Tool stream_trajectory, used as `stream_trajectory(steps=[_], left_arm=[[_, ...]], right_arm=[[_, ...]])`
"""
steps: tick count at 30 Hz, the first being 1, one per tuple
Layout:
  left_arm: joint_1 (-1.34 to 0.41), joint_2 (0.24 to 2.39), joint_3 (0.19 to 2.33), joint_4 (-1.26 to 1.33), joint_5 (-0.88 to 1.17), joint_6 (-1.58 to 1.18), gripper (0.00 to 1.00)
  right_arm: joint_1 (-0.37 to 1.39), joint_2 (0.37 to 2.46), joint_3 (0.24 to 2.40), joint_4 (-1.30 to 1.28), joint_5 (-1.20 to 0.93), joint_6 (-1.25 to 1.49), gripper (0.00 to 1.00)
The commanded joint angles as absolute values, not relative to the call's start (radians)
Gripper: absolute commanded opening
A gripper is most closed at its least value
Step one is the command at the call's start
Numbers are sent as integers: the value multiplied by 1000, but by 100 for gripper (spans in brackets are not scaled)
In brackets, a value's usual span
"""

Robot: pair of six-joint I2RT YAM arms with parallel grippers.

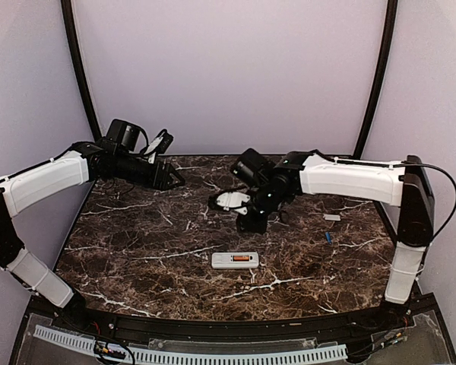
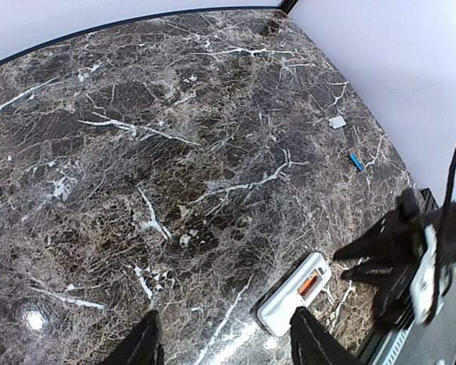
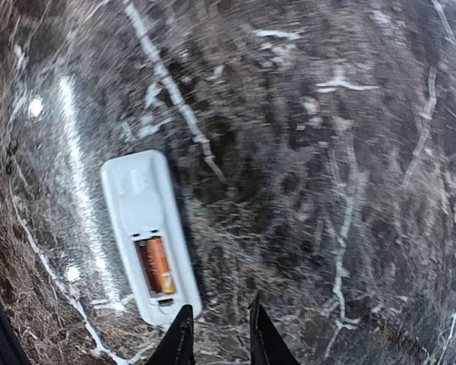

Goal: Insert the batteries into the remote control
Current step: Pick up the battery at the center of the board.

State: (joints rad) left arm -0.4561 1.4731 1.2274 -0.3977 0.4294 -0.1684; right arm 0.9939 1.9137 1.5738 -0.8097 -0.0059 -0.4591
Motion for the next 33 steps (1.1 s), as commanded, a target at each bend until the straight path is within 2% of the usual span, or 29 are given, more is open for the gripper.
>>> stream_trajectory(steps=[1,5,9,11,15,20,33], left_arm=[[-449,1461,1213,-403,432,-166,56],[-448,1459,1212,-402,431,-167,56],[-448,1459,1212,-404,432,-167,56],[-448,1459,1211,-404,431,-167,56],[-449,1457,1211,-403,439,-170,56],[-449,1454,1209,-401,437,-168,56],[-448,1450,1210,-402,425,-165,56]], right_arm=[[818,1821,1567,-796,-41,-183,23],[605,1794,1489,-895,-9,59,24],[482,1750,1361,-966,106,178,28],[437,1738,1311,-984,85,214,32],[349,1744,1235,-964,5,248,33],[316,1784,1186,-956,-45,255,30],[308,1854,1168,-946,-4,242,22]])
